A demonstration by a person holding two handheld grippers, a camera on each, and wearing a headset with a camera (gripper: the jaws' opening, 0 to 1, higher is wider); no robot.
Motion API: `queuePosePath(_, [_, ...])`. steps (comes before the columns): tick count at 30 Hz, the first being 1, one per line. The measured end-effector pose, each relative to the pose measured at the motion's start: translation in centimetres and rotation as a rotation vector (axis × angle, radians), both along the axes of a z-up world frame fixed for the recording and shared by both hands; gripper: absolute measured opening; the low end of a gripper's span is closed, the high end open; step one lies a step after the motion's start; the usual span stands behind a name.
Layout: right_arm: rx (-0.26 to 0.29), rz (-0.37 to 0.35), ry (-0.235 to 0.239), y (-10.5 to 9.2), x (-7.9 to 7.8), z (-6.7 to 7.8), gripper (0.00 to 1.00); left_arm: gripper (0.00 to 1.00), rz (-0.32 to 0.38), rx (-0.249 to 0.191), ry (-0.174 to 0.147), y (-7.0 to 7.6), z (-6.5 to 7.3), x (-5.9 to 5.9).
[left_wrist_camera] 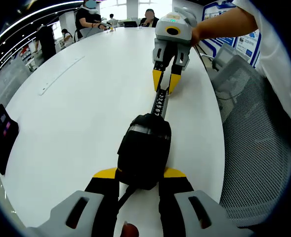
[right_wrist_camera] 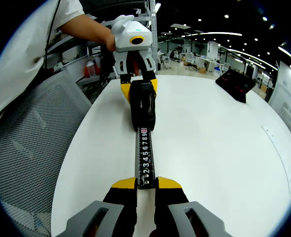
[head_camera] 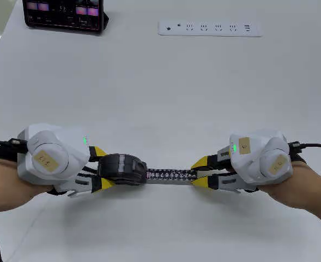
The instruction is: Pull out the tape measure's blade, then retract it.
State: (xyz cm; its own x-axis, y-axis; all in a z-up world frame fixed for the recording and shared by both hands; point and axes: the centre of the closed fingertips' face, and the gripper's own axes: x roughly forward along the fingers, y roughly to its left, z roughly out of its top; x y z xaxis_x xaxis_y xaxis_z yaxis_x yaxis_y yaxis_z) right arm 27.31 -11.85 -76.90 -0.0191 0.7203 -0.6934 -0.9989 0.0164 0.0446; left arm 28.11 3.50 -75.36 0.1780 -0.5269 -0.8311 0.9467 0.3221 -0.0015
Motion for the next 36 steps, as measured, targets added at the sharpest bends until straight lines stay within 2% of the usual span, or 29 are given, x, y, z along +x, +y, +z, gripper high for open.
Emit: queuePosePath(36, [-0.084, -0.014, -0.017, -5.4, 0.2, -0.2, 0.09, 0.25, 0.004, 0.009, -0.003, -0.2, 0.3, -0.2])
